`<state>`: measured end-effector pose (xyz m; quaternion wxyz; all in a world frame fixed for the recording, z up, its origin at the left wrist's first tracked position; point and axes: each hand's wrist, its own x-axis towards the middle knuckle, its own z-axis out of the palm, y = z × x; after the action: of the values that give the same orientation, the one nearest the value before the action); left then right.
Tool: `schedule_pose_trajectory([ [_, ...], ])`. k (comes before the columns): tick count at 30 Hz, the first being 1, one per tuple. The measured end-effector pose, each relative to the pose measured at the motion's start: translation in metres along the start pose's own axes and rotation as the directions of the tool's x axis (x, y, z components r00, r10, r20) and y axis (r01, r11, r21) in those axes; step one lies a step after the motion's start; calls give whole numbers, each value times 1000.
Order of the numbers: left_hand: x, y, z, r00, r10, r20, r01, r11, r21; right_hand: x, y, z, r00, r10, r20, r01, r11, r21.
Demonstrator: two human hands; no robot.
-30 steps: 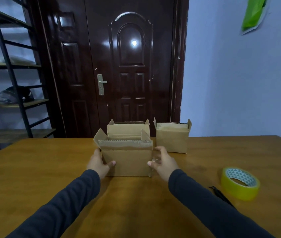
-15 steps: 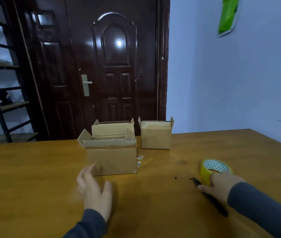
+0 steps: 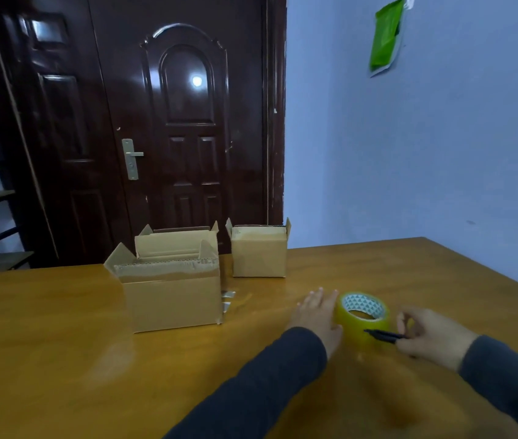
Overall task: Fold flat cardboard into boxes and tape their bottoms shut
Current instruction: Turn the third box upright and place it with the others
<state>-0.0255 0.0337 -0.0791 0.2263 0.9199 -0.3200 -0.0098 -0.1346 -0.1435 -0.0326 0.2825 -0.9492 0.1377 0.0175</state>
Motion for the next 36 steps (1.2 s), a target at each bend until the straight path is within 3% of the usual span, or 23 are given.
schedule_pose_trajectory([
  [5, 17, 11, 25, 995, 85, 57, -92, 987, 130, -14, 4, -51, 999, -12, -53, 26, 957, 289],
  [13, 8, -11, 16, 1000, 25, -2, -24, 977, 213, 6, -9, -37, 991, -109, -73, 128, 669, 732],
  [17, -14, -45, -6, 997, -54, -48, 63, 974, 217, 20, -25, -9, 992, -123, -39, 102, 554, 827],
  [21, -41, -80, -26, 984, -149, -98, 168, 961, 222, 35, -42, 25, 993, -111, 27, 56, 681, 731],
  [26, -65, -110, -38, 967, -214, -141, 238, 953, 186, 65, -54, 80, 999, 21, 48, -39, 911, 411],
  [31, -73, -118, -34, 961, -219, -171, 238, 966, 100, 77, -73, 120, 974, 13, -225, 27, 984, 173],
  [36, -75, -118, -31, 954, -230, -193, 237, 971, 16, 76, -89, 125, 965, -68, -253, 24, 984, -176],
])
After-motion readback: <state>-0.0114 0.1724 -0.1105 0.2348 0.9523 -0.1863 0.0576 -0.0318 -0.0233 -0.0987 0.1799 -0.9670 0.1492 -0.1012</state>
